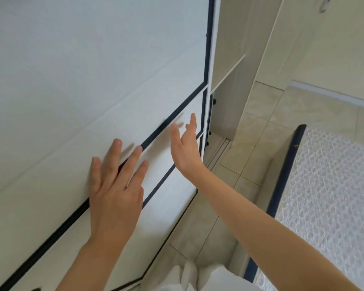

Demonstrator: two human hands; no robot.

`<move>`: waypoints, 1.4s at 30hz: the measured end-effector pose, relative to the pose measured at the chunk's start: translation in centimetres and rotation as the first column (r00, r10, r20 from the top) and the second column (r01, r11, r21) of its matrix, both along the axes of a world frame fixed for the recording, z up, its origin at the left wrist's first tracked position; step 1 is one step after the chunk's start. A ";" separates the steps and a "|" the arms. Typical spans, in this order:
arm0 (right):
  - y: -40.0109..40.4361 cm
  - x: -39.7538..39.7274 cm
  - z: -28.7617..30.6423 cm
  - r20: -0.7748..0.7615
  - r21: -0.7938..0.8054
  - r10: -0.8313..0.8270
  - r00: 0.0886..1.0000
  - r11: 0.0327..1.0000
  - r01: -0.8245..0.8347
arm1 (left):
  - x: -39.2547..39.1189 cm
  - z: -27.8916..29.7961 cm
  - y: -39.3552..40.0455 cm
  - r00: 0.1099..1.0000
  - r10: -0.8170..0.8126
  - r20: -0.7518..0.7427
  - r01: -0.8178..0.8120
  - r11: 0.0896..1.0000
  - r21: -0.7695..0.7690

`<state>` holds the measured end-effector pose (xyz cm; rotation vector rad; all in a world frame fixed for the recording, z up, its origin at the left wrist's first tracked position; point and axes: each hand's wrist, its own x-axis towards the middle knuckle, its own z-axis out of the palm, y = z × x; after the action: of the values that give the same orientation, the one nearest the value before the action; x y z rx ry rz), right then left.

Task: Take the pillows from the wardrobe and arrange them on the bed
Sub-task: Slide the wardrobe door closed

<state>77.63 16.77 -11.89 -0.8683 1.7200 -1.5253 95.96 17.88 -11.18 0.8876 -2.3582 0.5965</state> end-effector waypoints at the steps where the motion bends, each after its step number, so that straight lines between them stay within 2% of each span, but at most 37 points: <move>1: -0.5 0.3 0.1 0.009 -0.016 -0.003 1.000 1.000 0.004 | 0.1 0.1 0.3 0.996 0.070 0.047 -0.069 0.998 -0.009; 4: -2.0 0.9 0.1 0.011 -0.036 -0.026 1.000 0.999 0.027 | -0.1 0.4 0.7 0.954 0.225 0.199 -0.222 0.974 -0.037; 7: -3.1 1.3 -0.2 0.002 -0.030 -0.056 0.998 0.998 0.056 | -0.6 0.6 0.8 0.907 0.308 0.286 -0.292 0.951 -0.097; 13: -4.3 1.3 -0.5 0.022 -0.052 -0.141 0.990 0.988 0.142 | -1.4 0.5 0.1 0.867 0.298 0.400 -0.255 0.954 -0.160; 25: -7.1 -4.4 -0.6 0.032 -0.051 -0.232 0.972 0.971 0.233 | -7.6 0.6 -2.6 0.915 0.223 0.336 -0.216 0.975 -0.060; 36: -10.9 -14.4 -0.9 0.045 -0.036 -0.193 0.980 0.980 0.194 | -17.3 0.2 -6.4 0.883 0.282 0.375 -0.256 0.959 -0.120; 42: -13.1 -20.1 -0.6 0.064 -0.020 -0.197 0.978 0.980 0.199 | -23.0 -0.2 -9.1 0.845 0.333 0.419 -0.258 0.939 -0.226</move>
<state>57.50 3.67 -12.47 -0.6719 1.7884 -1.6898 72.93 8.78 -11.41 1.1496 -2.5364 1.2219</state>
